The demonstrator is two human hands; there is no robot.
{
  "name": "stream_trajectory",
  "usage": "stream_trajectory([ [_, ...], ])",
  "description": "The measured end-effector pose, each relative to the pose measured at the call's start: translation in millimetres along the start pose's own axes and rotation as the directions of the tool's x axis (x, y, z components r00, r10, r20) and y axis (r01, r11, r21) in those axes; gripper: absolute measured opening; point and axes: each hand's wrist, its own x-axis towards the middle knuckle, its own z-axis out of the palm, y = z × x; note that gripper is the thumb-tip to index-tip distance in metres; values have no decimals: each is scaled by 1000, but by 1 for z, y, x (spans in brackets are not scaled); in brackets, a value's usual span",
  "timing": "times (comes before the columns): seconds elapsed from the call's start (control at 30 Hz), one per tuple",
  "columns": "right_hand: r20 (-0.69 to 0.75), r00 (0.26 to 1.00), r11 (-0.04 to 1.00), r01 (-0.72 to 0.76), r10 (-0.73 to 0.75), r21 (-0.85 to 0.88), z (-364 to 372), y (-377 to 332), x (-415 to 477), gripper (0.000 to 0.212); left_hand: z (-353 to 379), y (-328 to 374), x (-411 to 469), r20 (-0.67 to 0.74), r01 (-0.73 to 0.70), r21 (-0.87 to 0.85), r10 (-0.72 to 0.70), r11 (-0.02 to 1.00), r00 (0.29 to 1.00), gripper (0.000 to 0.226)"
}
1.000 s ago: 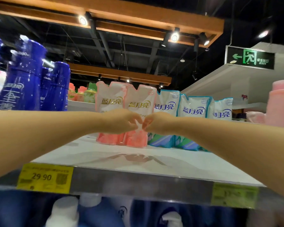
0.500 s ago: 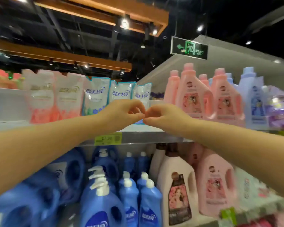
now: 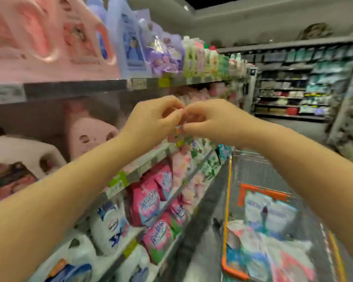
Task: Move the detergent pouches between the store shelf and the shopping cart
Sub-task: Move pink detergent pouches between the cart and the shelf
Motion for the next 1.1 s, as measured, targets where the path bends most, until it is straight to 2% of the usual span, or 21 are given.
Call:
stream_trajectory([
  [0.07,-9,996,996,-89,89,6,0,42,-9,3,51,5,17,43,-20,-82,24,996,999,20],
  [0.17,-68,975,977,-211,210,-13,4,110,-18,9,128,4,47,108,-31,-203,54,979,993,25],
  [0.3,-160,886,899,-415,434,139,22,201,-46,10,228,2,78,206,-14,-336,88,942,975,20],
  [0.4,-210,732,758,-595,649,268,42,267,-87,13,301,-1,80,281,90,-456,47,886,959,34],
  [0.5,-197,503,535,-722,841,440,64,324,-143,9,372,-10,67,378,259,-513,-56,818,924,22],
  [0.6,-133,284,309,-766,949,563,97,371,-195,17,443,-23,39,498,406,-469,-144,785,855,23],
  [0.7,-43,132,130,-773,990,621,137,412,-228,15,505,-37,8,576,539,-387,-261,748,775,35],
  [0.77,36,73,34,-775,997,631,167,437,-241,12,537,-44,-14,616,615,-298,-345,730,708,45],
  [0.9,191,-13,-111,-850,982,515,224,484,-255,37,591,-51,-52,676,738,-132,-485,662,556,59],
  [1.0,201,-99,-175,-897,975,406,253,512,-275,49,630,-48,-76,729,785,-32,-523,618,441,71],
  [1.1,252,-139,-227,-903,958,364,275,526,-295,57,664,-35,-93,794,829,25,-515,559,323,82],
])
